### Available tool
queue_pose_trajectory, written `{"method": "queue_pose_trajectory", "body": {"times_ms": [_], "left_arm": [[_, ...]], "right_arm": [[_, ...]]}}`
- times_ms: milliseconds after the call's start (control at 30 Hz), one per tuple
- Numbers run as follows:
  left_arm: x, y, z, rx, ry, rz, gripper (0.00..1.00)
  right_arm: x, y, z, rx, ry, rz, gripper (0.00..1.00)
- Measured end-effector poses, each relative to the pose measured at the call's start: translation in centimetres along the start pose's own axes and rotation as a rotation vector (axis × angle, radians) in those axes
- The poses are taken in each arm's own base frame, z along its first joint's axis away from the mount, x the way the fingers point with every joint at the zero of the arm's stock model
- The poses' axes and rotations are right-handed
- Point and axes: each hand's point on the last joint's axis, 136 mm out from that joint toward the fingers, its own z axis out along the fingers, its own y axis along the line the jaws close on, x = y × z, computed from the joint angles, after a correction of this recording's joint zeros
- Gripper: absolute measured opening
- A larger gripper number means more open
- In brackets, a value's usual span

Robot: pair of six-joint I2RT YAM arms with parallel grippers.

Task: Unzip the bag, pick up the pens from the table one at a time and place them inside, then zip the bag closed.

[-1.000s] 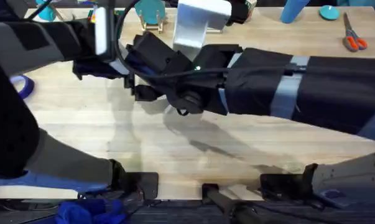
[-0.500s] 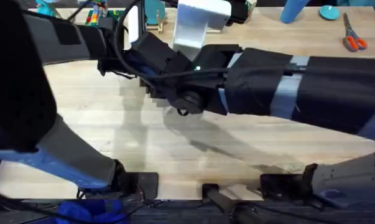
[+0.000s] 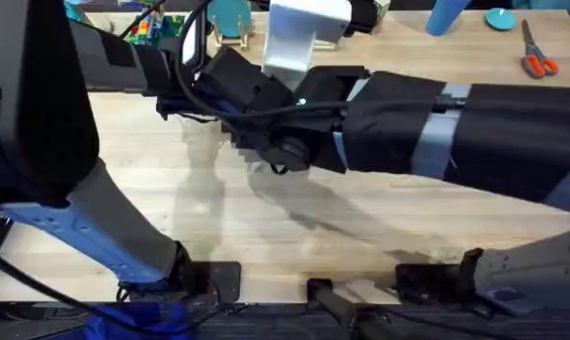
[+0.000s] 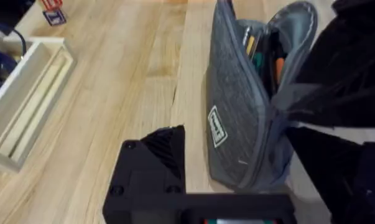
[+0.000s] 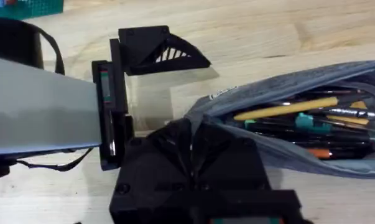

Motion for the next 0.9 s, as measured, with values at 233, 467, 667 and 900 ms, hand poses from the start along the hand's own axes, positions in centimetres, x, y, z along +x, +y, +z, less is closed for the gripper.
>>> {"method": "queue_pose_trajectory", "body": {"times_ms": [233,467,667,900], "left_arm": [[-0.82,-0.13,0.06,0.008,-0.046,0.003,0.993],[-0.81,-0.14,0.06,0.009,-0.046,-0.003,0.866],[-0.75,-0.31,0.12,0.014,-0.043,-0.018,0.340],[-0.69,-0.31,0.15,0.013,-0.039,-0.018,0.045]], "right_arm": [[-0.06,0.09,0.00,-0.003,-0.002,0.003,0.031],[-0.09,0.15,0.00,-0.006,-0.003,0.005,0.030],[-0.17,0.16,0.03,-0.006,-0.006,0.007,0.031],[-0.26,0.09,0.09,-0.005,-0.006,0.010,0.031]]}}
